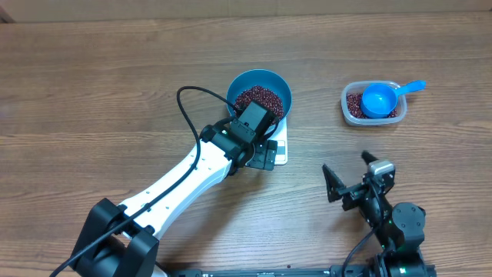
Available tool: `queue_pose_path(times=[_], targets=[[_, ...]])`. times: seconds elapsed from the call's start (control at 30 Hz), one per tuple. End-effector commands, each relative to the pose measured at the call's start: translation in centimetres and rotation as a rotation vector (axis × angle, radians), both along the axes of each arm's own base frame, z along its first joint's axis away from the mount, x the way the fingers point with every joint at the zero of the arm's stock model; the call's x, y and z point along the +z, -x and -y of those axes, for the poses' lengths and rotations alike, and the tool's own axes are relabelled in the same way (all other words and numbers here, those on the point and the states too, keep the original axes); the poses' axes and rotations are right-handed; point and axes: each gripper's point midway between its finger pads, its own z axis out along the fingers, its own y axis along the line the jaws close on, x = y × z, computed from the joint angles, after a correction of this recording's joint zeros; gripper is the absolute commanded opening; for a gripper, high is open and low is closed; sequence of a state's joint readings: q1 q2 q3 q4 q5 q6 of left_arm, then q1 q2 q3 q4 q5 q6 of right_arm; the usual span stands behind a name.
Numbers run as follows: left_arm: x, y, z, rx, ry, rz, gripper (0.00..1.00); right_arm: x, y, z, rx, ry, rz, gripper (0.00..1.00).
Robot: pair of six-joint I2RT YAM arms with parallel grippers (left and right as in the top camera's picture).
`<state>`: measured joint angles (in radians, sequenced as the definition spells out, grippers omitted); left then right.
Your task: Scoop item into bowl and weigh 150g on scale
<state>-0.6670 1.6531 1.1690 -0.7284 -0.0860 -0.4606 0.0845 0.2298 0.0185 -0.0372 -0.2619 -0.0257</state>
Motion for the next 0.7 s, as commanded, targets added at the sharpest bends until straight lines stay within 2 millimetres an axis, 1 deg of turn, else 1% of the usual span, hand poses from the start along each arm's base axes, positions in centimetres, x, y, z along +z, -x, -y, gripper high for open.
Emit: queue_pose_path(times=[0.0,0.1,0.17,0.47,0.67], targets=[[0.2,0.0,0.0,-0.002,0.003,0.004,1.0,1.0,0.2,0.3,-0.014,-0.007,0.054,1.0],[0.2,0.0,0.0,-0.002,0.003,0.004,1.0,2.2,0.5,0.3,-0.014,-0.011,0.109,1.0],[0.2,0.0,0.0,-0.003,0.003,0.004,1.0,2.6,0.5,0.3,-0.014,-0.012,0.126,1.0],[0.2,0.0,0.0,-0.002,0.003,0.004,0.99,2.8,0.6,0.3,-0.014,-0.013,0.134,1.0],[0.2,0.0,0.0,-0.002,0.003,0.004,1.0,4.2,0.7,1.1,-0.058,-0.011,0.2,1.0]])
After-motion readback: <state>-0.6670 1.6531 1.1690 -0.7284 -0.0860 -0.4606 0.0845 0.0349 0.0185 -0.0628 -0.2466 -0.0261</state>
